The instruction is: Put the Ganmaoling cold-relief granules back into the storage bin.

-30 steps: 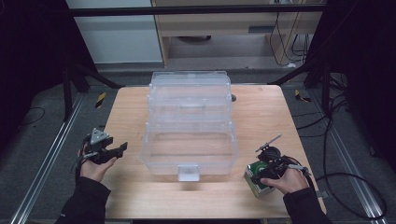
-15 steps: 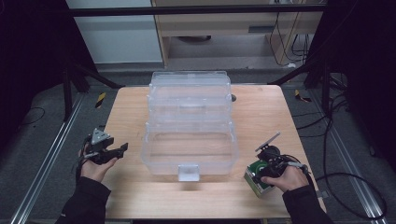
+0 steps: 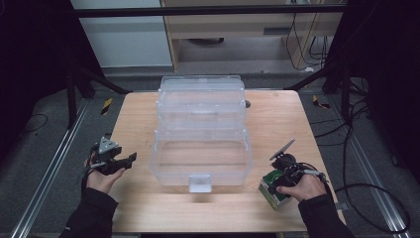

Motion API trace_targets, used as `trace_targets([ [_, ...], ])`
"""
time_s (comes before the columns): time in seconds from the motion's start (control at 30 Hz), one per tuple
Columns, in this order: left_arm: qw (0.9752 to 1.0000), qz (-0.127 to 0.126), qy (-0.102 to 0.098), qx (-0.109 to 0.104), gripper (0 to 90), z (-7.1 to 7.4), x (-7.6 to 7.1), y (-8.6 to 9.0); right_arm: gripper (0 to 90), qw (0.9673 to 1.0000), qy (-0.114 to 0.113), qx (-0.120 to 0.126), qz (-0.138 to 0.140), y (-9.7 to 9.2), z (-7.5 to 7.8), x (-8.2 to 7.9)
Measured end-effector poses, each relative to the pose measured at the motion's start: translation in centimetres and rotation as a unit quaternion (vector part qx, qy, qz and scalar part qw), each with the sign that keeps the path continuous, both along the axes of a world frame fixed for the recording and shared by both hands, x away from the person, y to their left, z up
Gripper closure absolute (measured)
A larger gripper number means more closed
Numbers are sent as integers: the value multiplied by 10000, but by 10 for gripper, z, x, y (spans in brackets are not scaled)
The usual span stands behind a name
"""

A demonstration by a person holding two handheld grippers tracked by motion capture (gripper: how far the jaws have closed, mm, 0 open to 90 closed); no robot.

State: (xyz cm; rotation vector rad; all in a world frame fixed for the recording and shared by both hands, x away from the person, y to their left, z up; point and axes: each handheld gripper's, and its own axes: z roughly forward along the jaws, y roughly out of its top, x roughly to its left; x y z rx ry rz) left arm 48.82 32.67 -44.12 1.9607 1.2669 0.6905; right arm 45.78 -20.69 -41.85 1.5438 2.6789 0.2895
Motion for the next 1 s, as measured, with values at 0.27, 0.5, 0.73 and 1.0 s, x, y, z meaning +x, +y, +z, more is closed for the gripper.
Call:
trace_targets([
  [0.27,10000,-15,32,8,342,-1,0,-1,188,9997,-204,132,96,-2,12,-3],
  [0.5,10000,-11,36,14,341,-2,0,-1,186,9971,-715,266,37,-7,27,-2],
  [0.73,10000,-16,45,30,341,-2,0,-2,186,9928,-1134,370,-77,-10,35,-1],
  [1.0,10000,-18,73,42,341,-4,1,-2,186,9892,-1370,497,-149,-15,47,0],
])
